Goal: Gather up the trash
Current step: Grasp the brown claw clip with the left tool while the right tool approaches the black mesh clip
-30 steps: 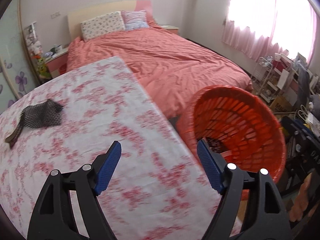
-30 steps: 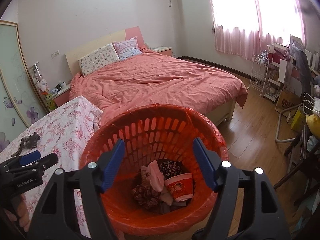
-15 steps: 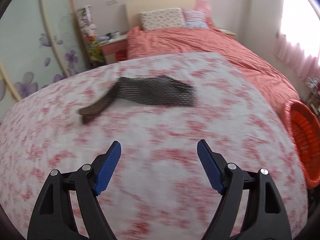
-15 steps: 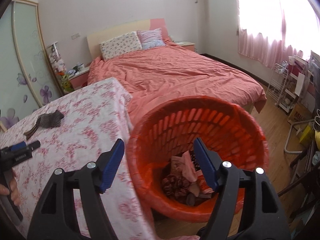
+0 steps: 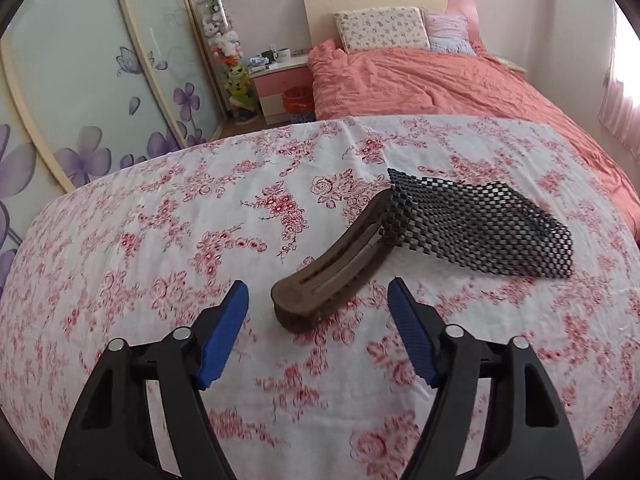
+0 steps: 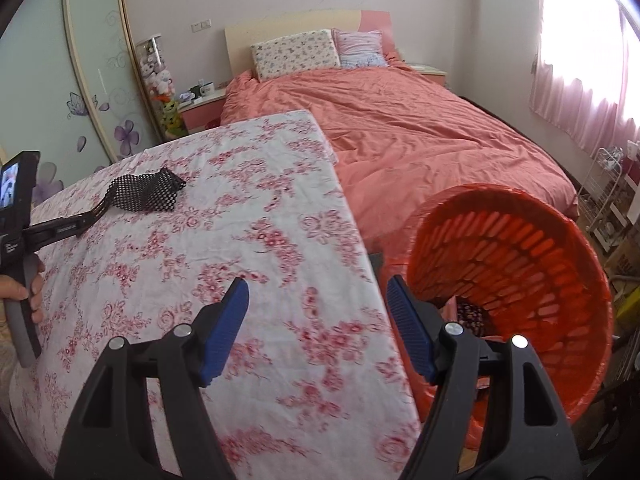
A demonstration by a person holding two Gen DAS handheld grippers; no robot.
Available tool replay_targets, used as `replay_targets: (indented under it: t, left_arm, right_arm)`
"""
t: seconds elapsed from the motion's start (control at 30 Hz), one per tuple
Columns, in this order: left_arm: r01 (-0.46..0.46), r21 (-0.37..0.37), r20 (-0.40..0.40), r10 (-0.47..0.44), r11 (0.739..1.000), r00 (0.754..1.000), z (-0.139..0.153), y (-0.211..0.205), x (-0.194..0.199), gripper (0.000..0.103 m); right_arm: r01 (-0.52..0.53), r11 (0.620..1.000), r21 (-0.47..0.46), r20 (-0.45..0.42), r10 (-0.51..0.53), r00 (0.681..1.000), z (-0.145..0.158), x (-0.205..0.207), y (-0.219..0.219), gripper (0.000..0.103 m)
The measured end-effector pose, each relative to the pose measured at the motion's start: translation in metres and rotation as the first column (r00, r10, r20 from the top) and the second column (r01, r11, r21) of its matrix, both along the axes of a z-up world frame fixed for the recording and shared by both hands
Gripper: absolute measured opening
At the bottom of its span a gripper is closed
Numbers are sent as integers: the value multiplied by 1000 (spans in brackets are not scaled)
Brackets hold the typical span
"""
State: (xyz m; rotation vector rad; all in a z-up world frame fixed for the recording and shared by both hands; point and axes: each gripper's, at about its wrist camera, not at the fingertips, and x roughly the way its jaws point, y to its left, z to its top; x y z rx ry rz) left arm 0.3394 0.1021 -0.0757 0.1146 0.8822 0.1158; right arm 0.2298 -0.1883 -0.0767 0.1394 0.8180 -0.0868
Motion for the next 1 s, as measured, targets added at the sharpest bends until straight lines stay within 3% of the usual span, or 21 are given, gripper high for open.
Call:
replay_targets:
  t: [0.33, 0.67, 0.77, 1.0]
  left_arm:
    - [39, -85, -12, -40, 996, 999, 0, 15, -1, 33]
    - [-23, -122, -41, 18, 992, 999, 3, 48, -40, 33]
    - [-31, -133, -37, 26, 991, 999, 2, 48, -34, 47]
    - [-40, -108, -17, 39, 993, 999, -6, 49, -31, 40]
  right_arm:
    - [-52, 999, 9, -23, 52, 998, -5, 20, 28, 70]
    - [-118, 993, 9, -40, 119, 992, -11, 39, 67, 70]
    - [-138, 990, 26, -41, 139, 989, -12, 52, 77, 70]
    - [-160, 984, 74, -44, 164, 986, -12, 102, 101, 70]
